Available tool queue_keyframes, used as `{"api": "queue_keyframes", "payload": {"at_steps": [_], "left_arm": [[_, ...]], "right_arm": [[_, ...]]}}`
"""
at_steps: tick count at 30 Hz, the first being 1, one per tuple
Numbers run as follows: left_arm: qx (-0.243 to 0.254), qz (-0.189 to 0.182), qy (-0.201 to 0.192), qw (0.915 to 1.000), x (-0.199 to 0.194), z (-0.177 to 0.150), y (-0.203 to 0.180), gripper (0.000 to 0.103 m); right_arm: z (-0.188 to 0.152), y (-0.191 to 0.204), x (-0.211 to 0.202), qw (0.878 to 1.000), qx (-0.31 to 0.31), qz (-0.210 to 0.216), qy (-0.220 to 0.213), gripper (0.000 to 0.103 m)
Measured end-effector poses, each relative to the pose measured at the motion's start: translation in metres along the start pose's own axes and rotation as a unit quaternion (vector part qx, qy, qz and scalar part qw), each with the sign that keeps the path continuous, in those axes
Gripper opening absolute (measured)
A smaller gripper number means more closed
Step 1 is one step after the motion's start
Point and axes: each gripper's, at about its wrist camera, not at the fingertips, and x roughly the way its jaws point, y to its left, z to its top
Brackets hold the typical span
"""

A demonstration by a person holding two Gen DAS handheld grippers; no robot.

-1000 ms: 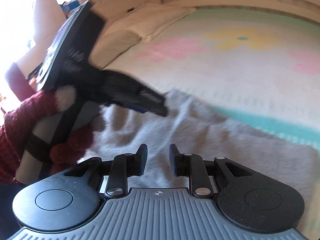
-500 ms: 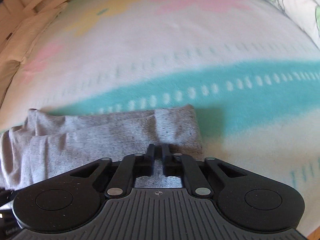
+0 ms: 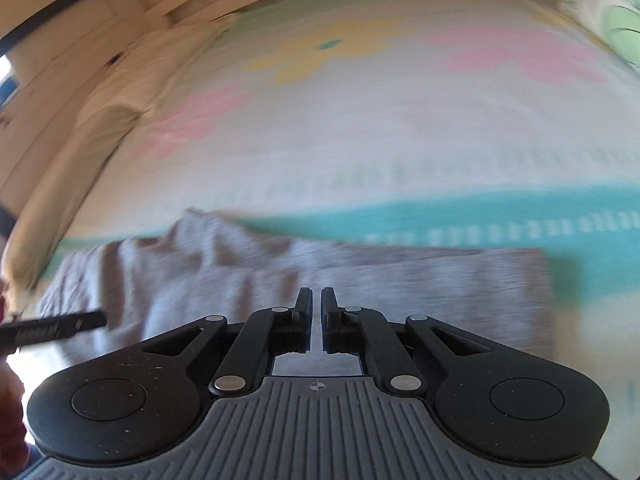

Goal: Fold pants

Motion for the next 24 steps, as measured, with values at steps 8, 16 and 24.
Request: {"api": "queue_keyframes", "payload": {"at_steps": [8,16,24], "left_arm": [[-0.090,0.059,0.000,0.9942,-0.003,-0.003,0.084,0.057],[-0.171,0.045,-0.011,0.9842,-0.011,-0.008,0.149,0.072],[-0.217,0.036,0.018,0.9754,0.015,-0.012,0.165,0.076]], "right_arm": [[-0.018,0.080,0.022,0.992,-0.097,0.055,0.052,0.005],[-0.050,0.094,0.043,0.982,-0.163,0.049,0.085,0.005],[-0.046,0.090,0.044,0.982,-0.151,0.057,0.095,0.004]]}}
